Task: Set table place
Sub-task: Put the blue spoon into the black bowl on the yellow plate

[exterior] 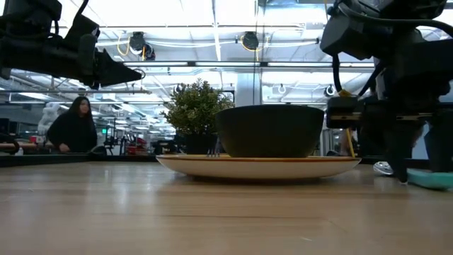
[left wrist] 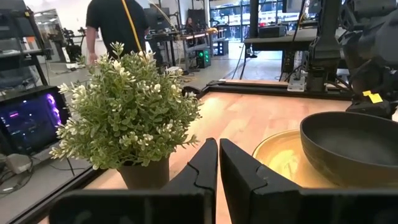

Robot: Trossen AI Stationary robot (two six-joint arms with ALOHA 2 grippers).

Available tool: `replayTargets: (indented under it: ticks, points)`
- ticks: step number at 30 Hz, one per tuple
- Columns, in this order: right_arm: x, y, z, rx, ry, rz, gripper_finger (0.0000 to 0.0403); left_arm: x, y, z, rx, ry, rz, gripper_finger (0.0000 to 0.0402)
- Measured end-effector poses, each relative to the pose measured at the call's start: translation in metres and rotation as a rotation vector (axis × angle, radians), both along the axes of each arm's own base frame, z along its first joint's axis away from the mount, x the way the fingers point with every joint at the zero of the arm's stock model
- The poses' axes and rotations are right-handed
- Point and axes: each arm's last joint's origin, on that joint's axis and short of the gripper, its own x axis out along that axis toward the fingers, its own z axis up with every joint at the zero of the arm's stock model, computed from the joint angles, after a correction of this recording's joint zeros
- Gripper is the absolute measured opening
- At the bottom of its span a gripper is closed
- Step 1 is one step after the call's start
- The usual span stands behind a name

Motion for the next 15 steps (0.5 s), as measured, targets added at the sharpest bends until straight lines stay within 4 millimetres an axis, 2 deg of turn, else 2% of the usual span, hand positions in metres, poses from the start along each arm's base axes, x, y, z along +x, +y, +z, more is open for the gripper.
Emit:
replayTargets:
  ticks: [9, 15]
  points:
    - [0.0001, 0.0002, -0.0003, 0.004, 0.000, -0.002, 0.0066, 0.0000, 0.0000, 0.0000, -0.002, -0.001, 0.000, 0.0024]
    - [0.0024, 0.0007, 0.0002, 0.012, -0.015, -0.028, 0.0055, 0.0000, 0.0000, 0.0000, -0.012, -0.006, 0.000, 0.0024]
